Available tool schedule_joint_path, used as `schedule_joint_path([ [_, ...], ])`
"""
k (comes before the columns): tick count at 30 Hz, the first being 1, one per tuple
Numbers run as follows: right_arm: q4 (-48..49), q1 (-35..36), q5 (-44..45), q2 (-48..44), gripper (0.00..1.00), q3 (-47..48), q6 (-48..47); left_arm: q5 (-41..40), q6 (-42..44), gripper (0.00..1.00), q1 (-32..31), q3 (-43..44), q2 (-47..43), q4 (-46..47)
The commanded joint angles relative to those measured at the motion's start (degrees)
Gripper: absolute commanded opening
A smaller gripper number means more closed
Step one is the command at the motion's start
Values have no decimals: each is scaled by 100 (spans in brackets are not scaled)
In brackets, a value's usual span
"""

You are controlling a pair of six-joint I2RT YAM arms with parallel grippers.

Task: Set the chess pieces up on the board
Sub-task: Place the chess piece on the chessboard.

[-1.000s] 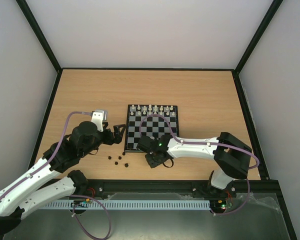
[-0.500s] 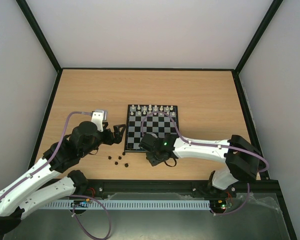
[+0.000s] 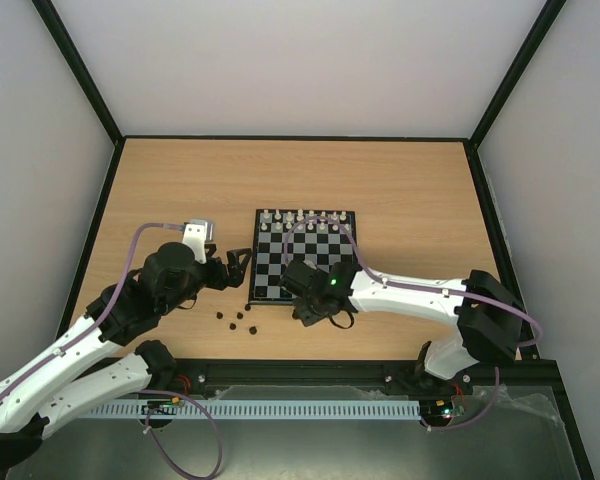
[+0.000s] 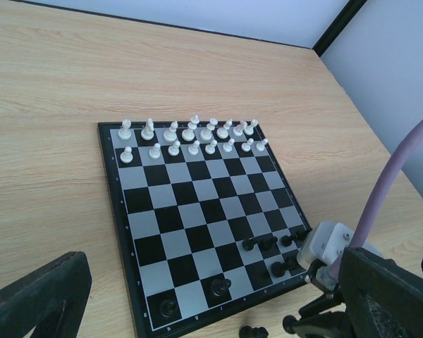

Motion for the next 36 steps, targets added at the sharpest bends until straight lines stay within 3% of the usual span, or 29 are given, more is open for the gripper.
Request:
schedule_joint_path([
  [1,-340,-225,10,-135,16,270,-257,8,46,99,27,-43,-16,85],
  [16,-677,-822,-129,541,16,1695,-1018,4,46,99,28,-41,-88,77],
  [36,-767,-923,-596,1562,16,2587,-1354,-95,24,99,31,-38,-325,59],
])
